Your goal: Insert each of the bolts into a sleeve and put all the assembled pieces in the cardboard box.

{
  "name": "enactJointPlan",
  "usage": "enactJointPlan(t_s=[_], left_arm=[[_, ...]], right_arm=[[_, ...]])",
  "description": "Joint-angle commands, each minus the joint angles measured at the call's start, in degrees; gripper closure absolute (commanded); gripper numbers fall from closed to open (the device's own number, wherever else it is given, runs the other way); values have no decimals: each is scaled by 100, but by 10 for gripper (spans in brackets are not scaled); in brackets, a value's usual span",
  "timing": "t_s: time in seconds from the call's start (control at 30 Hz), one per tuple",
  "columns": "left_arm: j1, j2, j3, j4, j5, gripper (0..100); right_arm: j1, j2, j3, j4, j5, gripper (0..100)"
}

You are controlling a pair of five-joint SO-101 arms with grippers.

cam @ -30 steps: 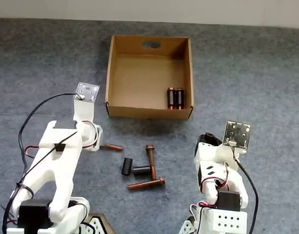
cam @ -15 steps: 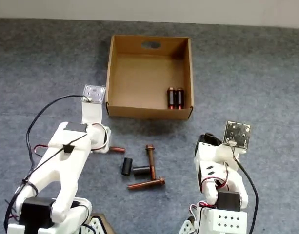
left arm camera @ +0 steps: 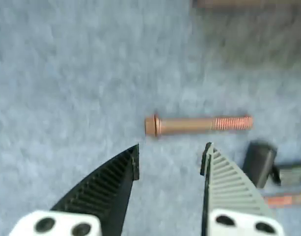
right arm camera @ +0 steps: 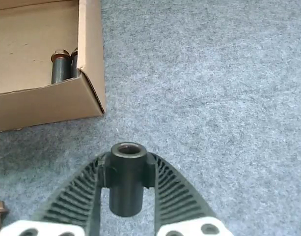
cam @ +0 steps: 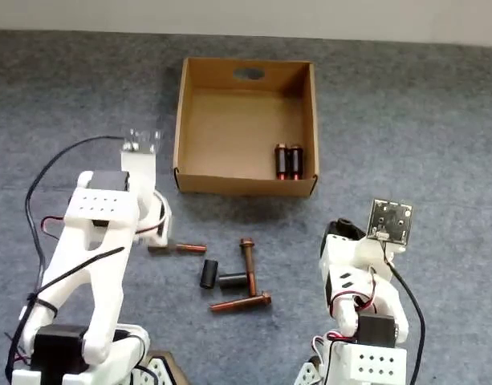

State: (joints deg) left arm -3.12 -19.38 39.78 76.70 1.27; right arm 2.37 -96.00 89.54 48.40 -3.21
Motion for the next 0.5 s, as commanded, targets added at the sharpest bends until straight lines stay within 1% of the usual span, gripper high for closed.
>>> enactJointPlan(t_s=[0.0, 0.1, 0.33, 0.47], left_arm=[[-22, -92, 145, 185, -149, 790], [-22, -92, 593, -211, -387, 790], [-31, -92, 1385, -1749, -369, 790], [-31, -92, 1587, -2391, -369, 790]], right_arm=[[48, -66, -31, 13, -44, 993], [48, -66, -31, 13, -44, 993], [48, -66, -31, 13, -44, 993], [48, -66, -31, 13, -44, 993]])
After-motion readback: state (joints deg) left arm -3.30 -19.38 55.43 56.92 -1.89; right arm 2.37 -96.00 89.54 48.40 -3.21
